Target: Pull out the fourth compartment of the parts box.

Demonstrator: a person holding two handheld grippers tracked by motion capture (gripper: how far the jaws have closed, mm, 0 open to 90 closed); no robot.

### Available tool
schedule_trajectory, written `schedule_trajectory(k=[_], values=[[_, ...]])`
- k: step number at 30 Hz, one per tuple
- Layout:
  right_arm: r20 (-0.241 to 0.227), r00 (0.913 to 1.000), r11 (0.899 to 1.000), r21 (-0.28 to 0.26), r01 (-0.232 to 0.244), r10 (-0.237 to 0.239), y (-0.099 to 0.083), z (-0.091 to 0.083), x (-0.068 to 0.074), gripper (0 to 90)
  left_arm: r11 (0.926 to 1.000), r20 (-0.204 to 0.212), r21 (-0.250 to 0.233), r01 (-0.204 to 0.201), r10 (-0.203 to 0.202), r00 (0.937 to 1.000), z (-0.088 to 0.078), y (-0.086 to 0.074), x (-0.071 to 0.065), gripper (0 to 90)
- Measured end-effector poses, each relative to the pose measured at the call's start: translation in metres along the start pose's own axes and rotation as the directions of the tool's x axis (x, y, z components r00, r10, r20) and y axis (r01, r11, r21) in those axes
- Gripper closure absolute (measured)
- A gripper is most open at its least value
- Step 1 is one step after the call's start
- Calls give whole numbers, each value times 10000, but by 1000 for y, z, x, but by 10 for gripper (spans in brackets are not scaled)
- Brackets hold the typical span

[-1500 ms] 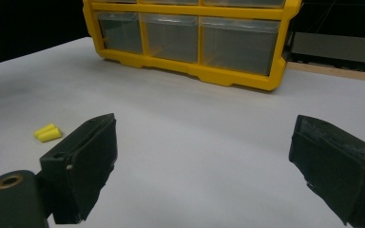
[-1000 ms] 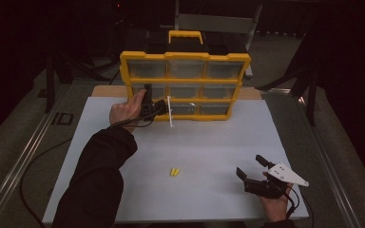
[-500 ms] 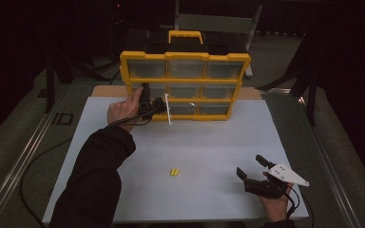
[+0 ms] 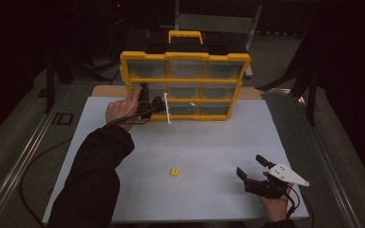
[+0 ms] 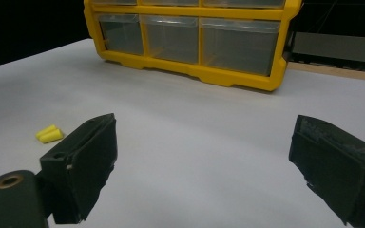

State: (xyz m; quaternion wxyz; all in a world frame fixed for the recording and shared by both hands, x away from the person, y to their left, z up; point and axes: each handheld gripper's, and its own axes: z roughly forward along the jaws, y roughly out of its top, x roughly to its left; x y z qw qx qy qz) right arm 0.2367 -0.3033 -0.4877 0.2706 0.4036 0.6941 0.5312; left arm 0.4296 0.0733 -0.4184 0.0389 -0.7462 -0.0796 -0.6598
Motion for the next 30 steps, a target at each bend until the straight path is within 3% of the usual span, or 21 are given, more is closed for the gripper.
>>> schedule_trajectory(k=[3,7,16,19,30], values=[[-5,10000,10000,2,3,-3,0,0,0,88,9999,-26,16,-114,115,9999,-1,0,0,779],[9,10000,10000,0,3,-3,0,0,0,88,9998,107,-15,191,-191,9998,-4,-1,1,776],[1,10000,10000,-2,-35,35,0,0,0,88,9998,93,-117,149,-148,9998,-11,-3,0,776],[-15,10000,10000,-13,-51,51,0,0,0,89,9990,109,-162,413,-412,9991,-14,-4,-1,773],[-25,10000,10000,-22,-80,80,0,0,-1,88,9993,14,-313,206,-205,9998,-24,-7,-2,777]])
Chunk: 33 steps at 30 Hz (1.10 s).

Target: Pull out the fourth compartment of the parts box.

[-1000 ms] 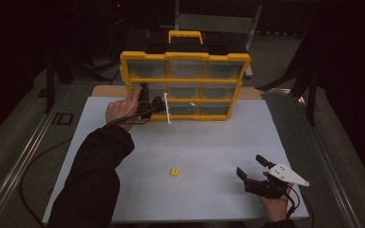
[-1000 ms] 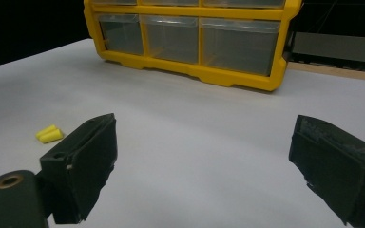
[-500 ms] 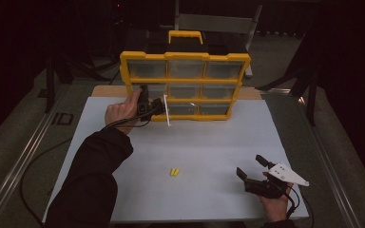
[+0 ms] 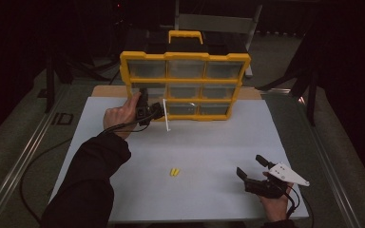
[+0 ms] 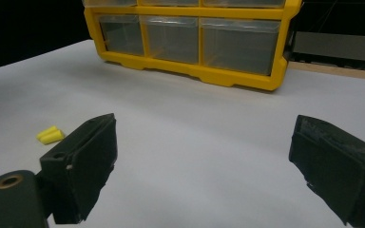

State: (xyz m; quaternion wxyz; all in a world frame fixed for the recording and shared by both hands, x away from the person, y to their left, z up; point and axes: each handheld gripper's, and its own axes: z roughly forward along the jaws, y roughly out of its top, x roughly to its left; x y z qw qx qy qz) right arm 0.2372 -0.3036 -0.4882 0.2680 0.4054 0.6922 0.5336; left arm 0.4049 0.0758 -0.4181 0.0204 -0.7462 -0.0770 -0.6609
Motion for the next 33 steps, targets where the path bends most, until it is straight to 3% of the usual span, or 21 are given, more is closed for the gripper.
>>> schedule_trajectory(k=[4,33], values=[[-22,10000,10000,-9,-18,18,0,0,0,88,9997,-36,33,-228,228,9997,-5,0,0,779],[15,10000,10000,-21,0,0,0,-1,1,88,9986,-113,-275,-450,447,9989,-33,-6,-4,785]])
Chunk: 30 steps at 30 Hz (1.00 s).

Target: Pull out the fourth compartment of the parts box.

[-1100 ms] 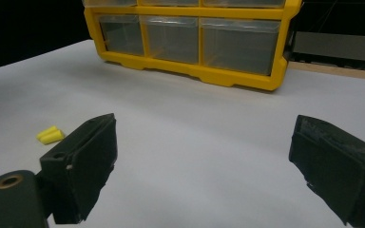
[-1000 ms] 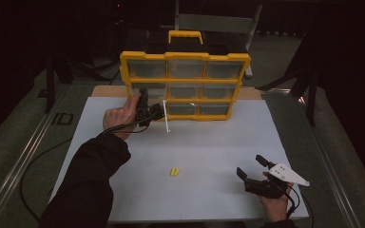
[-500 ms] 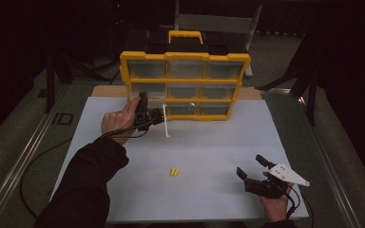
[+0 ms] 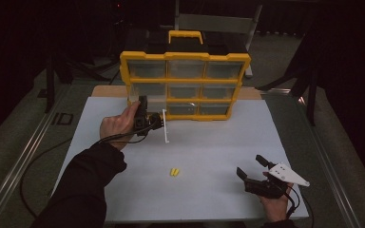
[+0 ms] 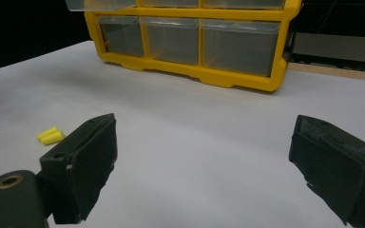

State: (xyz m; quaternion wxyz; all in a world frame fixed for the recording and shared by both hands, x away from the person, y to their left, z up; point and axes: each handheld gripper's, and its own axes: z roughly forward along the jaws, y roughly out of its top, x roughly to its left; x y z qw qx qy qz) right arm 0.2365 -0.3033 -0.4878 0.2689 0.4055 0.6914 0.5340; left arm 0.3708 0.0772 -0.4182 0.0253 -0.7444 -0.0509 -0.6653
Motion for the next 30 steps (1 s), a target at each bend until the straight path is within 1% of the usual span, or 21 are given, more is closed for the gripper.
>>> schedule_trajectory(k=[4,7,8,13,15,18,19,21,28,29,30], values=[[-4,10000,10000,-14,31,-31,0,0,0,89,10000,-6,-23,-95,95,10000,-3,0,0,786],[-1,10000,10000,-5,-24,24,0,0,0,88,9999,-8,-36,-101,101,9999,-7,-1,1,786],[-3,10000,10000,-7,-15,15,0,0,0,88,9999,-29,-110,-81,80,10000,-9,-1,0,786],[-17,10000,10000,-1,1,-1,0,0,0,89,9996,-36,-176,-237,236,9997,-16,-2,-1,787],[-6,10000,10000,-24,11,-11,0,0,0,88,9996,-10,-245,-136,136,9999,-18,-3,-1,787],[-10,10000,10000,-15,-19,18,0,0,0,88,9995,0,-198,-235,235,9997,-23,-3,-1,787],[-13,10000,10000,-15,-20,20,0,0,0,88,9995,-15,-265,-187,186,9998,-23,-3,-1,787],[-18,10000,10000,-11,-18,18,0,0,0,88,9994,-20,-235,-253,252,9997,-24,-3,-2,787],[-16,10000,10000,-11,-29,29,0,0,0,88,9994,6,-269,-214,214,9998,-24,-3,-2,777],[-14,10000,10000,-24,-38,38,0,0,0,89,9994,-37,-269,-199,199,9998,-24,-3,-2,763],[-12,10000,10000,-19,-40,40,0,0,0,88,9995,-58,-265,-197,195,9998,-24,-3,-1,728]])
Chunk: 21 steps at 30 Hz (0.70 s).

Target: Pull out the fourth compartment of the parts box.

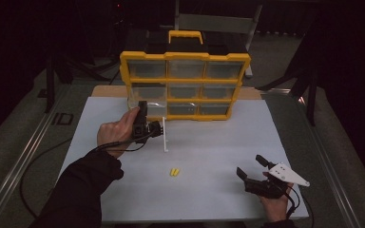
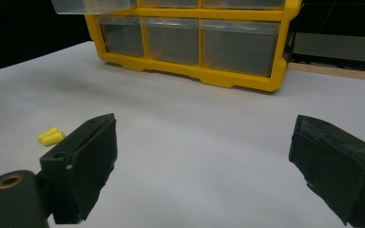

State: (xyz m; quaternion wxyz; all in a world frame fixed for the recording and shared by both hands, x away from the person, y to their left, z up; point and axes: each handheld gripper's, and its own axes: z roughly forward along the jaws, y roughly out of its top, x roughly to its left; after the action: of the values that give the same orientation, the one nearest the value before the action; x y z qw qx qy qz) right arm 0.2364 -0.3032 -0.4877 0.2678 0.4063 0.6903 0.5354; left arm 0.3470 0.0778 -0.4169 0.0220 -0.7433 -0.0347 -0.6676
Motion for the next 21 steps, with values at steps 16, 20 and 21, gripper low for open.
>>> schedule_trajectory(k=[16,20,21], values=[[-7,10000,10000,19,51,-51,0,0,0,88,9869,791,-261,1592,-1567,9845,2,-3,12,145],[0,10000,10000,4,56,-56,0,0,0,88,9804,1023,-289,1947,-1908,9763,1,-2,16,58],[-3,10000,10000,21,36,-36,0,0,0,88,9768,1165,-310,2119,-2070,9714,1,-2,17,49]])
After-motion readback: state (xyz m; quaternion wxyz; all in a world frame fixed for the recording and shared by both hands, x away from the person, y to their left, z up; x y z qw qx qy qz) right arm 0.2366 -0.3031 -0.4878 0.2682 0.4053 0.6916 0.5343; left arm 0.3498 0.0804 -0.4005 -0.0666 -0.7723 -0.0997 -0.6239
